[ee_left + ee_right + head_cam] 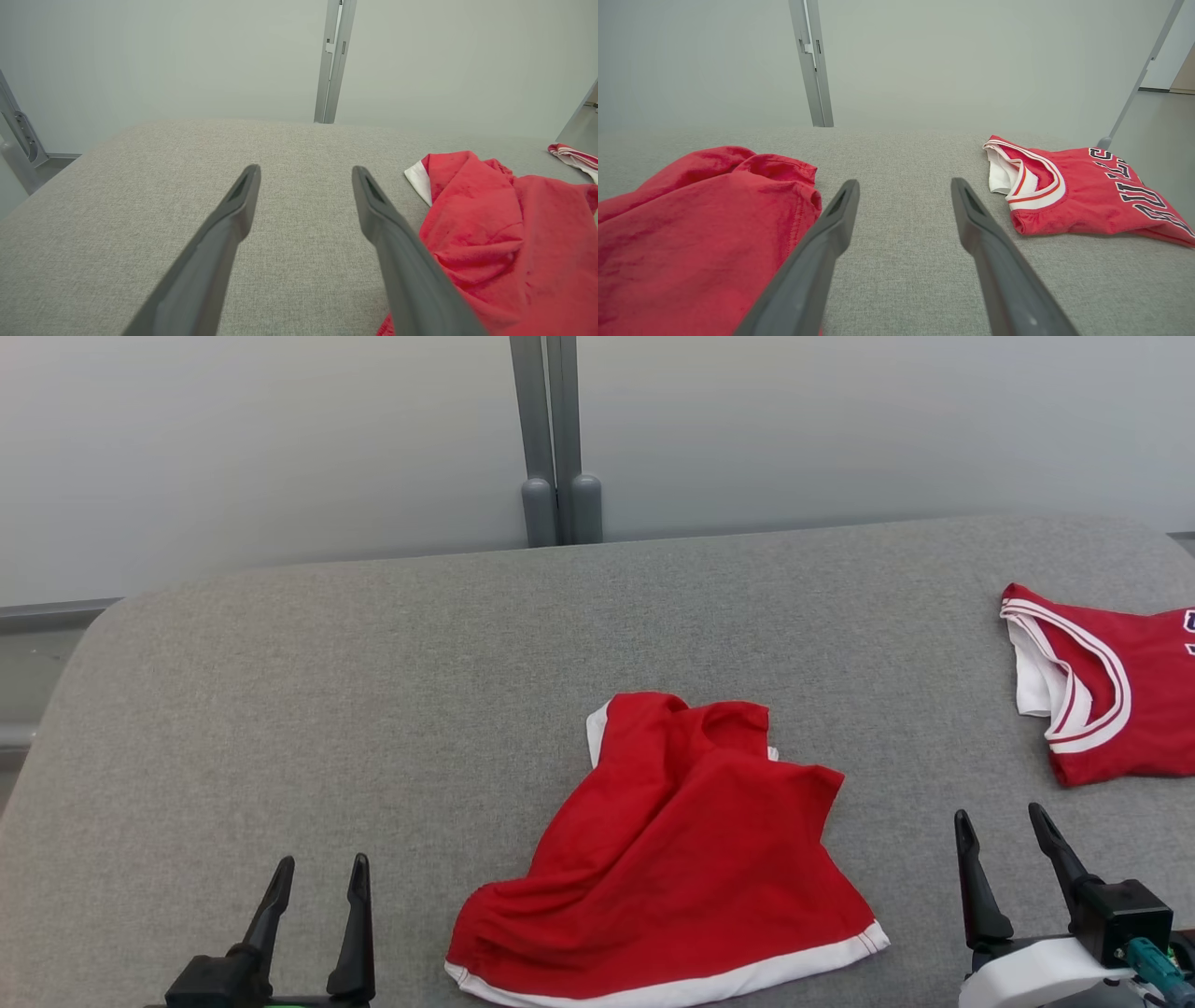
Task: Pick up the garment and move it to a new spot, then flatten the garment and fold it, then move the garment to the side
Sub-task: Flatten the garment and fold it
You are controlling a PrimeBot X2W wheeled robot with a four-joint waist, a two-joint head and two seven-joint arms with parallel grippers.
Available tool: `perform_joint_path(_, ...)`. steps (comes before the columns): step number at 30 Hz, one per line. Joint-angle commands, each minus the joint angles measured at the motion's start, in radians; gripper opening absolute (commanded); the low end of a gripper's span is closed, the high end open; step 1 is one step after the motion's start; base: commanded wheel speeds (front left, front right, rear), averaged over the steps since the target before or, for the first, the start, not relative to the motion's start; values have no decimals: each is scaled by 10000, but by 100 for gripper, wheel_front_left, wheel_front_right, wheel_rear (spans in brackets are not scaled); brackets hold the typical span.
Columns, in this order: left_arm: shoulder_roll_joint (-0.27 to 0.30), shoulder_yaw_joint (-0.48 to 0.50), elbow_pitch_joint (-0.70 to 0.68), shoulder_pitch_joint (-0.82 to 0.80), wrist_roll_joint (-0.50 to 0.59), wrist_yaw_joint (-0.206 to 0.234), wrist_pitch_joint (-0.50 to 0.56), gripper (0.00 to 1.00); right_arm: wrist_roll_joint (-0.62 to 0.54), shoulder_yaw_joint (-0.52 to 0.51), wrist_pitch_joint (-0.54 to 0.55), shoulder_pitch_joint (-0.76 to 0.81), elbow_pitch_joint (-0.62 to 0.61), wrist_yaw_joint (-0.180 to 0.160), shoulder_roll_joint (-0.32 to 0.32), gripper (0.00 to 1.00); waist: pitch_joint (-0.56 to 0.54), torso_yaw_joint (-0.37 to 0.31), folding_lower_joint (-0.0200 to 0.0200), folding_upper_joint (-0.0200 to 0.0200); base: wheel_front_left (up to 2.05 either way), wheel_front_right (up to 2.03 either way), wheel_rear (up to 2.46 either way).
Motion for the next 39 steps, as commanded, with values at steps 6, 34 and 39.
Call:
perform_joint_path(6,153,-58,50,-154,-45,-26,-30,100,33,27,-30,-123,-39,1,-13,100,20,27,0,0,0,0,0)
perform_joint_path(34,361,-467,154,12,-207,-28,-29,100,422,622,-28,-192,-249,1,-169,100,138,49,0,0,0,0,0)
perform_joint_path(39,1399,-2045,1138,176,-1073,-11,248,100,1838,2724,394,17,881,-1,-1081,100,118,19,0,0,0,0,0)
